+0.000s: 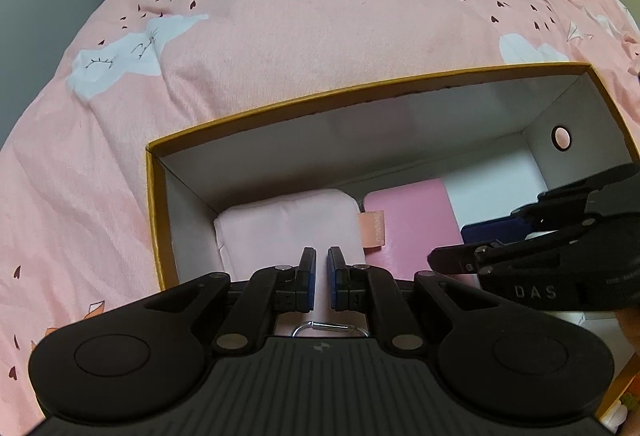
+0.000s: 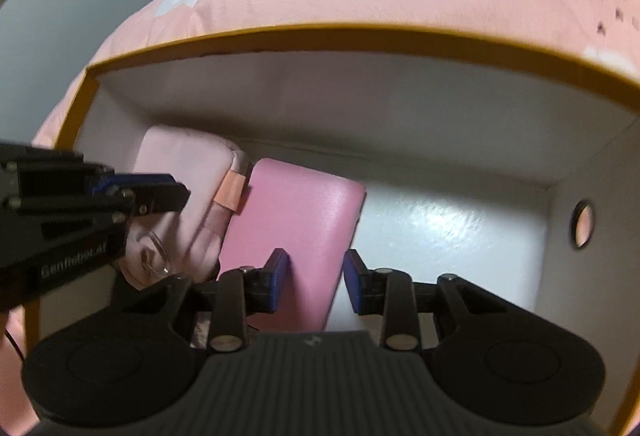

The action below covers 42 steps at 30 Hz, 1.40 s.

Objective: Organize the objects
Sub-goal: 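Release the pink pouch from the left tool while the right tool releases the pink wallet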

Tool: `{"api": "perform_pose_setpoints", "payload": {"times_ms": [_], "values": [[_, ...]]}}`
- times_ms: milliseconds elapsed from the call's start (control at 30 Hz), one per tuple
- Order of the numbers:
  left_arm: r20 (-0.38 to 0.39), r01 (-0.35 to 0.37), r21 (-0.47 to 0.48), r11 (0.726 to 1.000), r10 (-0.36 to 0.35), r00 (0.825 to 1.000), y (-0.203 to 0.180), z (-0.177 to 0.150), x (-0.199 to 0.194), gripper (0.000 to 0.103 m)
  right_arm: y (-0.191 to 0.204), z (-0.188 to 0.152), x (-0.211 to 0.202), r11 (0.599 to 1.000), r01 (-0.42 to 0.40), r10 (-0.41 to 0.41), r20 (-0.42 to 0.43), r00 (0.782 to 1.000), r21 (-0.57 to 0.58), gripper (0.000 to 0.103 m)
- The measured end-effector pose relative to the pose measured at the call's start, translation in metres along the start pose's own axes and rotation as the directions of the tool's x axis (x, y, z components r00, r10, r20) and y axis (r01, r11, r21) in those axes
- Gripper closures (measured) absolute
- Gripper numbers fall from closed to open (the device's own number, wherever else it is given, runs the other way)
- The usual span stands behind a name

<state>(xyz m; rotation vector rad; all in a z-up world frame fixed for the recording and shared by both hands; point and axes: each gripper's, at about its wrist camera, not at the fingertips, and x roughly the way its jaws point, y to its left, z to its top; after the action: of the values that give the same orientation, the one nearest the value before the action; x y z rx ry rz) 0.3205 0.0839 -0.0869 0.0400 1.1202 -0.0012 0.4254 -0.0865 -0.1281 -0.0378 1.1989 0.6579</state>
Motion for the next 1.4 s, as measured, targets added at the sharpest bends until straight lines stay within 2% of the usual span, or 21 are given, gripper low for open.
{"api": "perform_pose_setpoints", "payload": {"times_ms": [67, 233, 633, 767, 967, 1167, 1233, 1400], "values": [[-0.001, 0.004, -0.001, 1.000, -0.004, 1.000, 0.000, 0.000, -0.001, 0.092, -0.005, 0.001, 0.002, 0.998, -0.022, 0.022, -0.003, 1.000, 0.051, 0.068], [0.001, -0.010, 0.006, 1.000, 0.010, 1.000, -0.001, 0.001, -0.002, 0.092, -0.011, 0.000, 0.001, 0.995, -0.055, 0.054, 0.015, 0.998, 0.080, 0.070], [-0.020, -0.069, 0.035, 0.997, 0.069, 0.997, -0.008, -0.002, 0.011, 0.093, 0.004, 0.000, 0.008, 0.996, -0.029, 0.027, 0.022, 0.999, 0.079, 0.070], [-0.003, -0.060, 0.010, 0.998, 0.060, 0.998, -0.006, -0.002, 0.006, 0.093, 0.006, 0.000, 0.007, 0.998, -0.019, 0.017, 0.023, 1.000, 0.066, 0.069], [0.051, -0.040, -0.012, 0.999, 0.041, 0.998, -0.006, -0.006, -0.018, 0.086, 0.017, -0.002, -0.007, 0.998, 0.055, -0.054, 0.069, 0.996, -0.004, 0.068], [0.113, 0.021, -0.021, 1.000, -0.018, 0.993, -0.010, -0.020, -0.060, 0.081, 0.032, -0.014, -0.041, 0.996, 0.071, -0.062, 0.144, 0.988, -0.059, 0.066], [0.106, 0.022, -0.008, 1.000, -0.021, 0.994, -0.014, -0.028, -0.075, 0.081, 0.038, -0.024, -0.056, 0.995, 0.069, -0.055, 0.178, 0.982, -0.073, 0.062], [0.070, 0.068, -0.027, 0.997, -0.066, 0.995, -0.020, -0.059, -0.108, 0.080, 0.052, -0.068, -0.096, 0.995, 0.040, -0.018, 0.236, 0.972, -0.089, 0.061]]}}
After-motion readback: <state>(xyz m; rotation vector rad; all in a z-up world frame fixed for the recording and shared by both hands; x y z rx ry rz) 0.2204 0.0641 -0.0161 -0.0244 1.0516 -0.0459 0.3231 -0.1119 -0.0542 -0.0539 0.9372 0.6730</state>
